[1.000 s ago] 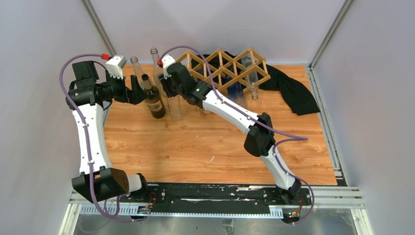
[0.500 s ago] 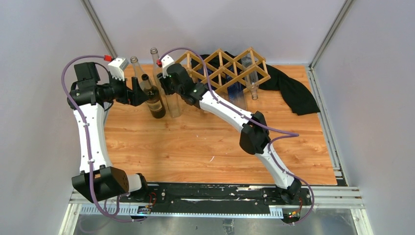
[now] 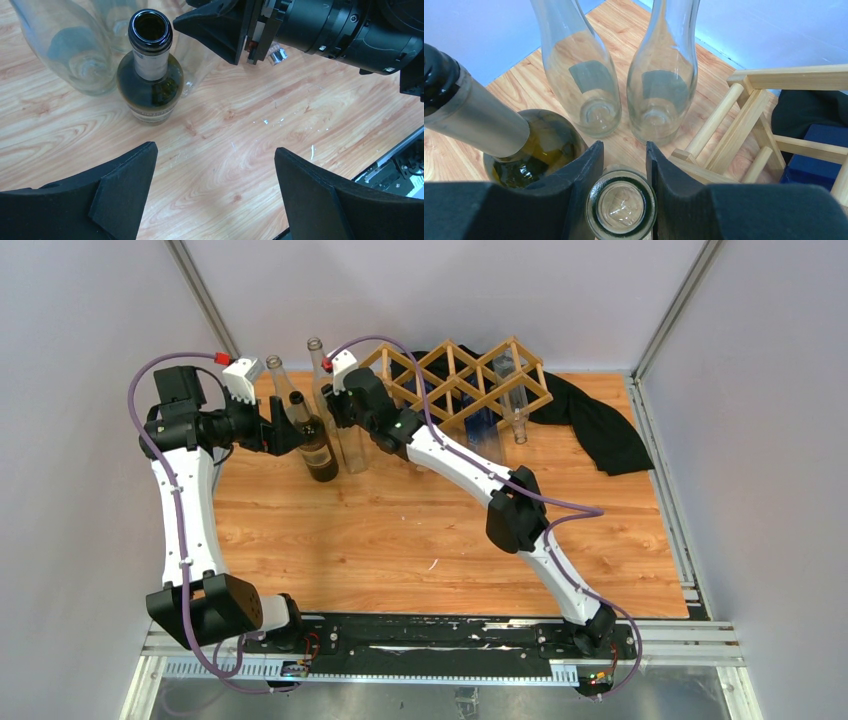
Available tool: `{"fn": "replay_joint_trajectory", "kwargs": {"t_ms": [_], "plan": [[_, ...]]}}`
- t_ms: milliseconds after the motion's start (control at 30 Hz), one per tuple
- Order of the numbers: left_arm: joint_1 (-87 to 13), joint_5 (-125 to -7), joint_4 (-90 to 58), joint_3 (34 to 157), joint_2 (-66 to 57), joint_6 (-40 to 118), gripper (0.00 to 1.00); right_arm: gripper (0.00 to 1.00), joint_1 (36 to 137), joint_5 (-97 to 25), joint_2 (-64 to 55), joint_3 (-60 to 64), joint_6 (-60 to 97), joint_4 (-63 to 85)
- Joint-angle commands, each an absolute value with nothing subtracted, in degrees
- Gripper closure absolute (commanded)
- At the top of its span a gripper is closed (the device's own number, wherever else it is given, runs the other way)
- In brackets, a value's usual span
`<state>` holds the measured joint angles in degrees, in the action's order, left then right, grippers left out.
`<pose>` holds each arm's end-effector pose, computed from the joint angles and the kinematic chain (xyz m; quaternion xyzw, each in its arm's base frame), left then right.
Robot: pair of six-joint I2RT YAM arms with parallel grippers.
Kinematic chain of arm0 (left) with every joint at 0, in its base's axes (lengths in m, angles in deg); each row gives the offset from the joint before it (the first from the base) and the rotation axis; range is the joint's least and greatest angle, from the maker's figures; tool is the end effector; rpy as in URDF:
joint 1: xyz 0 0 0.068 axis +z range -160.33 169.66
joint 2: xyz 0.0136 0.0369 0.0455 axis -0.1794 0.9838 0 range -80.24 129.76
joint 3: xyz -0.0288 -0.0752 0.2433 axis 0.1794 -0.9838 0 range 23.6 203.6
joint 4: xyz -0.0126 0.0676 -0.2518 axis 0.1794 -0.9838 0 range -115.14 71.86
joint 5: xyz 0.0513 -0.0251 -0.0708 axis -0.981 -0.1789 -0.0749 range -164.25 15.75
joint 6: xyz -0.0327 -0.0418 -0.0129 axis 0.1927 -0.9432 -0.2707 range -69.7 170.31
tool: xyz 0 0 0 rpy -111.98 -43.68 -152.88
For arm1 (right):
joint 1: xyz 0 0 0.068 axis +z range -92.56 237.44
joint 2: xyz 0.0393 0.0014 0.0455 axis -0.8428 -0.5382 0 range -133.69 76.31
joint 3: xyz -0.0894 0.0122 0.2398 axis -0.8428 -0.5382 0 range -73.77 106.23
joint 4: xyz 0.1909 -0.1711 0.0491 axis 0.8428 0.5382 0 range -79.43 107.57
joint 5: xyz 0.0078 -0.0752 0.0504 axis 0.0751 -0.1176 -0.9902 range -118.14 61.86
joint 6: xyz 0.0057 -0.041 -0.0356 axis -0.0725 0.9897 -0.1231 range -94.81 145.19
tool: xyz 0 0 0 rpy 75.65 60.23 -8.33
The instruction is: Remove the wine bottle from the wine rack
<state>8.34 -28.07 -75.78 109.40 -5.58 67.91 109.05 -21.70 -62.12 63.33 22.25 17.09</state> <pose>0.2467 0.0554 0.3856 0.1373 0.8557 -0.2400 0.4373 0.3508 0.4362 0.3164 -0.2766 0.7010 0.2630 0.6024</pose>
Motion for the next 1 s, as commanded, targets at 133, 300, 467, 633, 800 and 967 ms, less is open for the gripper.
{"fn": "replay_joint_trajectory", "kwargs": {"t_ms": [133, 300, 467, 633, 800, 967], "plan": [[8.73, -27.21, -76.41, 108.44, -5.27, 68.25, 0.07, 0.72, 108.68, -22.79, -61.74, 63.83, 22.56, 14.08], [8.74, -27.53, -76.41, 108.03, -6.21, 68.18, 0.07, 0.29, 108.68, -23.78, -58.04, 60.67, 21.24, 14.31], [8.68, -27.79, -76.41, 107.88, -7.22, 68.16, 0.06, 0.14, 108.68, -24.22, -53.45, 57.60, 20.44, 17.06], [8.71, -27.72, -76.41, 108.51, -7.00, 67.62, 0.05, 0.12, 108.68, -23.52, -45.66, 51.43, 20.32, 19.53], [8.72, -27.97, -76.39, 109.68, -6.45, 66.95, 0.05, 0.10, 108.40, -19.98, -34.26, 40.68, 20.35, 21.45], [8.71, -27.35, -76.41, 110.34, -5.83, 66.26, 0.05, 0.09, 103.28, -16.67, -21.06, 28.76, 17.06, 25.92]]}}
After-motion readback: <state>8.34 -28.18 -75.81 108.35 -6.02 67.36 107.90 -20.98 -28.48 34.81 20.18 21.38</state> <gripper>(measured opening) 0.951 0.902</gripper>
